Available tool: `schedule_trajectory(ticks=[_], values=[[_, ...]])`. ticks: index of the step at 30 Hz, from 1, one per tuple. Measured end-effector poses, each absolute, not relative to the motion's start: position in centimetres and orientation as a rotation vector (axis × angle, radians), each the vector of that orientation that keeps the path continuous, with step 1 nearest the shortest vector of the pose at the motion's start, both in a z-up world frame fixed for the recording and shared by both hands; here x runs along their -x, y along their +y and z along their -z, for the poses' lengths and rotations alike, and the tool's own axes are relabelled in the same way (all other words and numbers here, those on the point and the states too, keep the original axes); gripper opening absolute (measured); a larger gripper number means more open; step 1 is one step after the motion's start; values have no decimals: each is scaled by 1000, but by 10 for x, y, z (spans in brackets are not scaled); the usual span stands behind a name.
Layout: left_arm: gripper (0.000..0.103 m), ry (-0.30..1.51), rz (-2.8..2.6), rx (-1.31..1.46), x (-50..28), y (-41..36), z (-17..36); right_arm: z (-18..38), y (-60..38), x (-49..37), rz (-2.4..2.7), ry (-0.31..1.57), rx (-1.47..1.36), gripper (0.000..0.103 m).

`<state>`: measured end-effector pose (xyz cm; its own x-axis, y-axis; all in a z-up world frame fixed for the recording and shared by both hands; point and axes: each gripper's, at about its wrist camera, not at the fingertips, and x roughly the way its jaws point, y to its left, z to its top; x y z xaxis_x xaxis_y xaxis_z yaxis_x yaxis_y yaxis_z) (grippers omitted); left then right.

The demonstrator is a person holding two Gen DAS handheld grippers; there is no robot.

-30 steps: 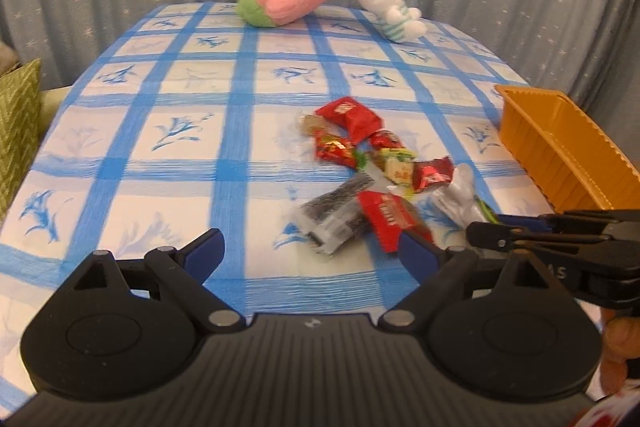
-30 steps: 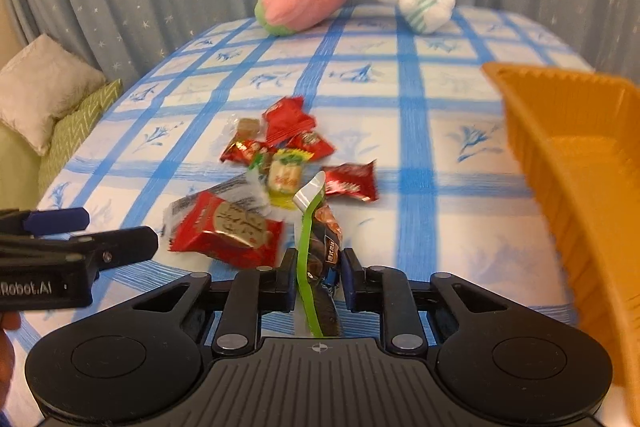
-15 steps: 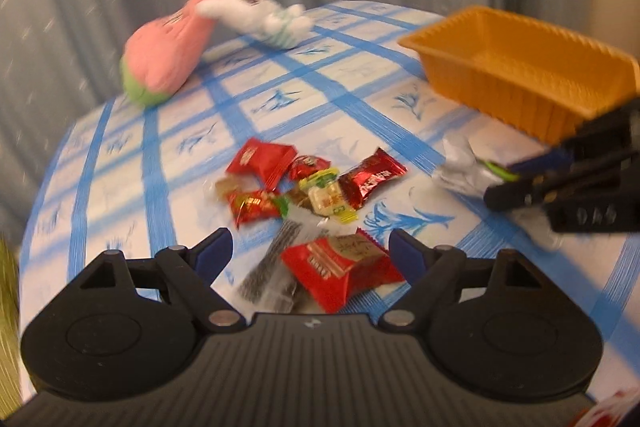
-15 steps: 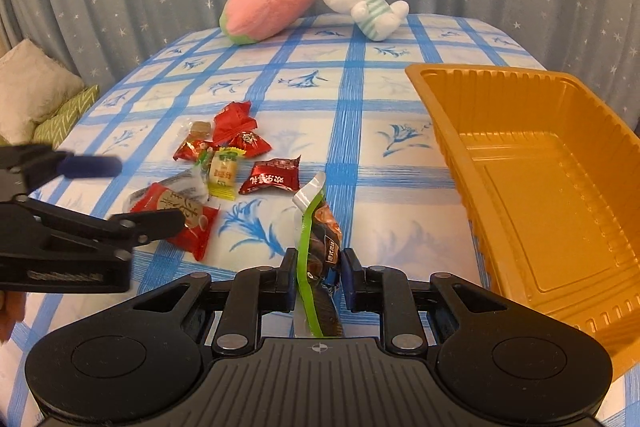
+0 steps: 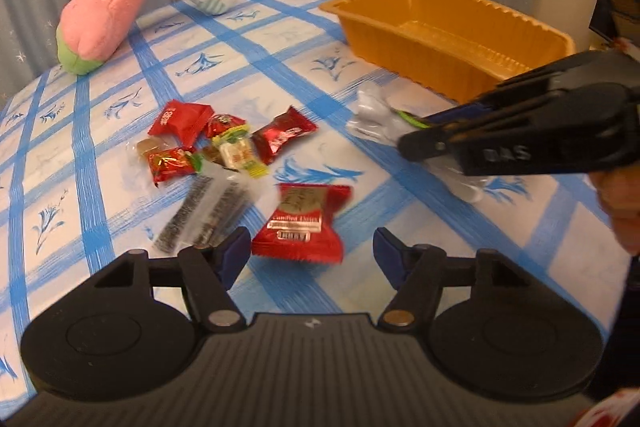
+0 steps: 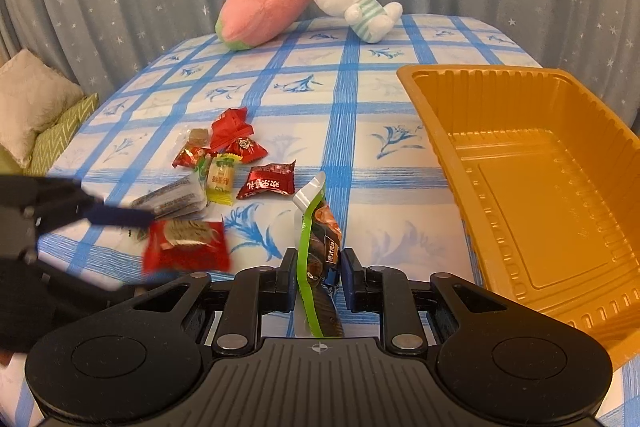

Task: Organize snacks
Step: 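Grasp the red candy packet with the left gripper while the right gripper holds its snack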

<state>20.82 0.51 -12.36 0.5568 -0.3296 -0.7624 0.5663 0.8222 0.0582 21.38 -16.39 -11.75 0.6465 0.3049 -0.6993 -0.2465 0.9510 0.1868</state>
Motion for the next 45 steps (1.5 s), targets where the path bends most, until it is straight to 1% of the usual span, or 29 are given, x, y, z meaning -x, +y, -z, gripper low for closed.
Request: schedule_trajectory(ticks=[2, 4, 5, 6, 16, 21, 29, 32, 37, 39, 45], values=[[65, 811, 519, -318, -207, 3, 123, 117, -164, -214, -313, 809, -80, 22], [58, 815, 501, -312, -212, 2, 125, 117, -165, -214, -312, 809, -84, 22], [50, 826, 494, -305, -216, 2, 127, 117, -165, -213, -312, 808, -84, 22], [45, 835, 486, -298, -219, 2, 129, 117, -165, -213, -313, 806, -85, 22], [43, 856, 473, -271, -231, -5, 137, 121, -165, -214, -310, 816, -84, 22], [37, 851, 443, -238, -230, -6, 137, 122, -164, -215, -308, 815, -84, 22], [38, 854, 430, -160, -239, -2, 135, 124, -163, -216, -312, 821, -88, 22], [37, 855, 411, -173, -241, -5, 137, 124, -162, -215, -311, 822, -88, 22], [32, 838, 395, -197, -237, -8, 136, 125, -163, -216, -308, 823, -89, 22], [24, 831, 381, -206, -235, -9, 135, 124, -163, -215, -309, 820, -90, 22], [24, 834, 347, -188, -229, -5, 130, 117, -162, -211, -312, 804, -87, 22]])
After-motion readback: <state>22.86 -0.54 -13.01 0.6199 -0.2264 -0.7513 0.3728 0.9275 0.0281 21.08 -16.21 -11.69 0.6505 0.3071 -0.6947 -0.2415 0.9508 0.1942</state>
